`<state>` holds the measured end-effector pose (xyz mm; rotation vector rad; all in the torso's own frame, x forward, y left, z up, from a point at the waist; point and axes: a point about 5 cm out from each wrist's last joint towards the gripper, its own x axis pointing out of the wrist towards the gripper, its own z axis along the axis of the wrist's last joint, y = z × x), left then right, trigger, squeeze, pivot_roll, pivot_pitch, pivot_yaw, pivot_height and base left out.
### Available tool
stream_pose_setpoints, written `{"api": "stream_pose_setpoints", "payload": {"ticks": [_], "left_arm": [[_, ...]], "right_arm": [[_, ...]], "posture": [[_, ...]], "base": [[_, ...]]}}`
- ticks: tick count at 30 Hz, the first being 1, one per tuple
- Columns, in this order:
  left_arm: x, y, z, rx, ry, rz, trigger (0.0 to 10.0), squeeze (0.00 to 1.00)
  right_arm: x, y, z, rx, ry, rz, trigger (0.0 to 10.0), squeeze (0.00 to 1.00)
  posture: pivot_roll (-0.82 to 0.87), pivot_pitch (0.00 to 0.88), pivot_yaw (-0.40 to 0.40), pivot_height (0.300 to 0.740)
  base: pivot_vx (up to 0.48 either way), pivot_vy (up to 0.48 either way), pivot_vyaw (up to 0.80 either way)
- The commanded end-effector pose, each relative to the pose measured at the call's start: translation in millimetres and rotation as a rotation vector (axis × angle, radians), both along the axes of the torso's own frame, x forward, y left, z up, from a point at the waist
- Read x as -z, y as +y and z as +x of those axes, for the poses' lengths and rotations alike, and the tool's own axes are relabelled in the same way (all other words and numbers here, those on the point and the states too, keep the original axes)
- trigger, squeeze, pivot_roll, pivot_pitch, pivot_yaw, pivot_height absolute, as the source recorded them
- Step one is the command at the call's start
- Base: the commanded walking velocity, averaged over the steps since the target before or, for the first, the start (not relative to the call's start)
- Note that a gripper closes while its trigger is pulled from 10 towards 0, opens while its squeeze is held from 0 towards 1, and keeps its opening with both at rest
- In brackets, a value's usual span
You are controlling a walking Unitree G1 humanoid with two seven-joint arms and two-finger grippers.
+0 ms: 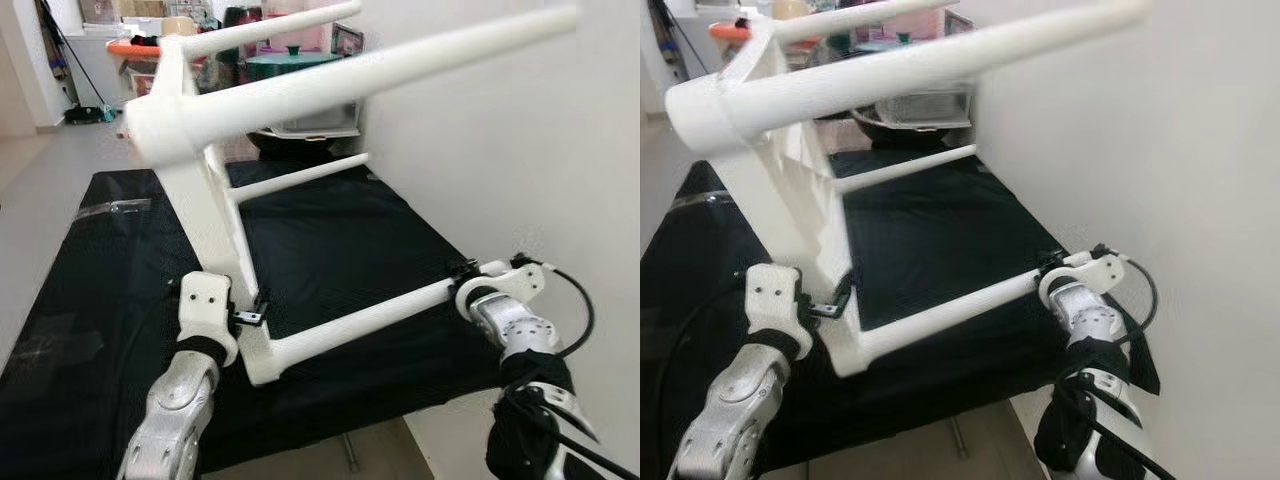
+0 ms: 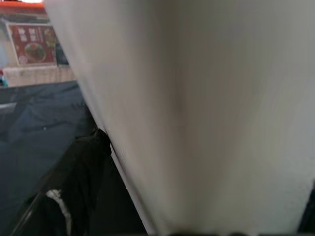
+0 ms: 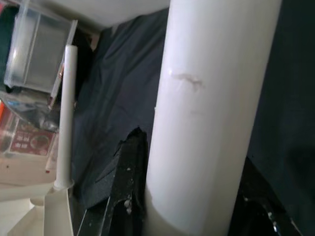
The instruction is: Building children table
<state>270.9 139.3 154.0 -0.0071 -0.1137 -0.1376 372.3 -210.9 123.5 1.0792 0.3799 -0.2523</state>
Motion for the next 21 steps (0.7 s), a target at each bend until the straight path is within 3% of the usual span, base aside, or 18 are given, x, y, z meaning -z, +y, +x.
{"api": "stream_pose_setpoints", "payload": {"ticks": [1, 10, 11, 12, 13, 16, 17, 21], "left_arm": [[0.9, -14.6, 2.6, 0.07, 0.01, 0.011, 10.0, 0.0], [1.0, -11.6, 2.3, 0.054, 0.006, 0.014, 10.0, 0.0], [0.9, -10.2, 2.7, 0.049, 0.004, 0.016, 10.0, 0.0], [0.9, -10.2, 2.7, 0.049, 0.004, 0.016, 10.0, 0.0], [0.7, -9.0, 3.5, 0.044, 0.002, 0.017, 10.0, 0.0], [0.5, -8.4, 4.0, 0.042, 0.001, 0.019, 10.0, 0.0], [0.2, -8.2, 4.4, 0.041, -0.001, 0.02, 10.0, 0.0], [0.0, -8.3, 4.7, 0.04, -0.004, 0.022, 10.0, 0.0]], "right_arm": [[39.4, 69.4, -11.3, -0.308, 0.218, -0.13, 0.0, 0.0], [43.9, 80.4, -14.3, -0.247, 0.302, -0.169, 0.0, 0.0], [46.9, 79.8, -16.6, -0.25, 0.329, -0.181, 2.8, 0.0], [46.9, 79.8, -16.6, -0.25, 0.329, -0.181, 2.8, 0.0], [49.2, 79.1, -18.6, -0.265, 0.341, -0.191, 10.0, 0.0], [50.6, 78.7, -19.7, -0.277, 0.345, -0.196, 10.0, 0.0], [42.1, 78.6, -17.1, -0.291, 0.294, -0.189, 10.0, 1.0], [20.2, 78.2, -13.6, -0.3, 0.194, -0.156, 10.0, 1.0]], "posture": [[0.02, 0.0, -0.095, 0.74], [0.03, 0.0, -0.112, 0.74], [0.03, 0.0, -0.114, 0.74], [0.03, 0.0, -0.114, 0.74], [0.03, 0.0, -0.112, 0.74], [0.03, 0.0, -0.112, 0.74], [0.03, 0.0, -0.113, 0.74], [0.02, 0.0, -0.11, 0.74]], "base": [[0.0, 0.0, 0.0], [0.0, 0.0, 0.0], [0.0, 0.0, 0.0], [0.0, 0.0, 0.0], [0.0, 0.0, 0.0], [0.0, 0.0, 0.0], [0.0, 0.0, 0.0], [0.0, 0.0, 0.0]]}}
